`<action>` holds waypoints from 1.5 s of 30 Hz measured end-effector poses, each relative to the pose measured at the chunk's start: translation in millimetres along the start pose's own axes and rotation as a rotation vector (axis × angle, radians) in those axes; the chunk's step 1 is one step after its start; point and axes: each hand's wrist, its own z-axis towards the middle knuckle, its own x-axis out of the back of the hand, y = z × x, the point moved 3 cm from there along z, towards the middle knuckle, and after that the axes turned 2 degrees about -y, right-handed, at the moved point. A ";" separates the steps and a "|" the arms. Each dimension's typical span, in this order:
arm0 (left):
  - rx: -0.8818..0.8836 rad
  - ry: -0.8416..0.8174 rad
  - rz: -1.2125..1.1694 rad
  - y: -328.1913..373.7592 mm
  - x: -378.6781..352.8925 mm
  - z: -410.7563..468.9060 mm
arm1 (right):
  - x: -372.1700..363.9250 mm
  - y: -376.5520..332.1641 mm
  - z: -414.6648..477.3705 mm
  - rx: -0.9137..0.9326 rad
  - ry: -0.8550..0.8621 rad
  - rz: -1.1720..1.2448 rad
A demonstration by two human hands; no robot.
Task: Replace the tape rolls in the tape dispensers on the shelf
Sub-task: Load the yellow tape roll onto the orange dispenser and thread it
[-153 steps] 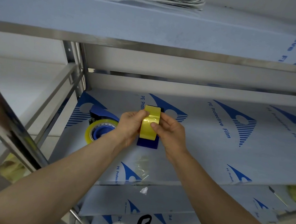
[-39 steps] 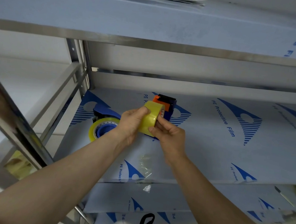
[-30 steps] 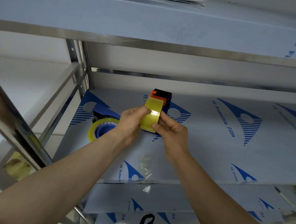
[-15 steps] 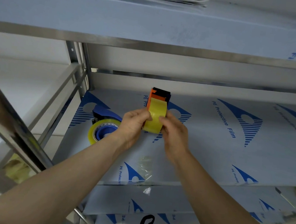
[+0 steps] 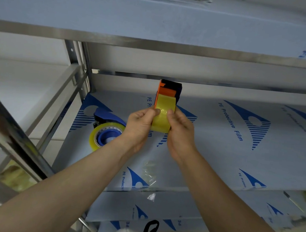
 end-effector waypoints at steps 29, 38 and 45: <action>-0.022 0.062 -0.129 19.2 1.4 -2.9 | -3.7 -4.6 -10.1 0.110 -0.093 -0.007; -0.018 0.058 -0.130 19.3 2.4 -3.0 | -3.1 -3.9 -13.4 0.141 -0.074 -0.035; -0.052 -0.097 -0.115 15.4 1.2 -1.9 | -4.8 -7.0 -11.5 0.160 -0.082 -0.026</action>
